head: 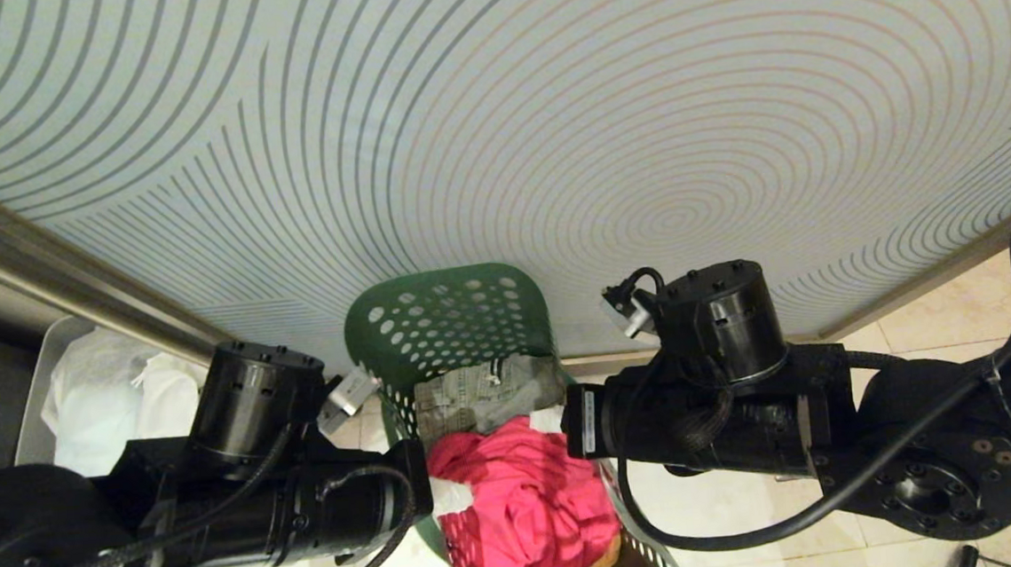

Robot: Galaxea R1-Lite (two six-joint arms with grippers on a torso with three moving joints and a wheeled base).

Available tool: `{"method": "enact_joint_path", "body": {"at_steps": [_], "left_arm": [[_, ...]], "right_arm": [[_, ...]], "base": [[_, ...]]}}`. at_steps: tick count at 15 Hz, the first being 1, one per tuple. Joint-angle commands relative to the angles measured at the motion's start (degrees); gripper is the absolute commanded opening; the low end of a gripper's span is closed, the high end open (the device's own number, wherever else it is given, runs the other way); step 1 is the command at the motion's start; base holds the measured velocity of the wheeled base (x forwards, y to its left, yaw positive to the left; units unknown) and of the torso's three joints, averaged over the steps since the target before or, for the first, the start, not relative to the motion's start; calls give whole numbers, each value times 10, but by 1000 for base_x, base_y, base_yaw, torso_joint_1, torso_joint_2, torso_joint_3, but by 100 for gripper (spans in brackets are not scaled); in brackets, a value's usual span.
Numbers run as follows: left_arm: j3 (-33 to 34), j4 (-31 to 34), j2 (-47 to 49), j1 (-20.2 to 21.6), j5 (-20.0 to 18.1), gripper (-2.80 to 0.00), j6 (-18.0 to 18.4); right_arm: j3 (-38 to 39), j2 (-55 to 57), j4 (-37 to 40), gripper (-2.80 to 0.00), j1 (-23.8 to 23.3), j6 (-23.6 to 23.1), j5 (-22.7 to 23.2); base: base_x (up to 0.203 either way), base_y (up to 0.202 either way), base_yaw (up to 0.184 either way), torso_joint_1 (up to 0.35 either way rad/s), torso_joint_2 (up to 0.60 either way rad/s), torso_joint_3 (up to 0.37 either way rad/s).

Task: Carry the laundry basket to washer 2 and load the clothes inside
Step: Pick up the clothes basket and put it beside the washing machine

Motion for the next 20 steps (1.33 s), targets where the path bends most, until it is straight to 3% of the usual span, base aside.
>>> {"method": "enact_joint_path", "body": {"at_steps": [1,20], "left_arm": [[0,-2,-7,-2,-1,-280,-3],[0,-2,4,-20,0,-280,-7]], "right_arm": [[2,-2,-2,-280,0,2,1],[1,2,-2,-280,0,-3,1]], "base": [[0,0,0,0,0,0],[0,0,0,0,1,26]]}}
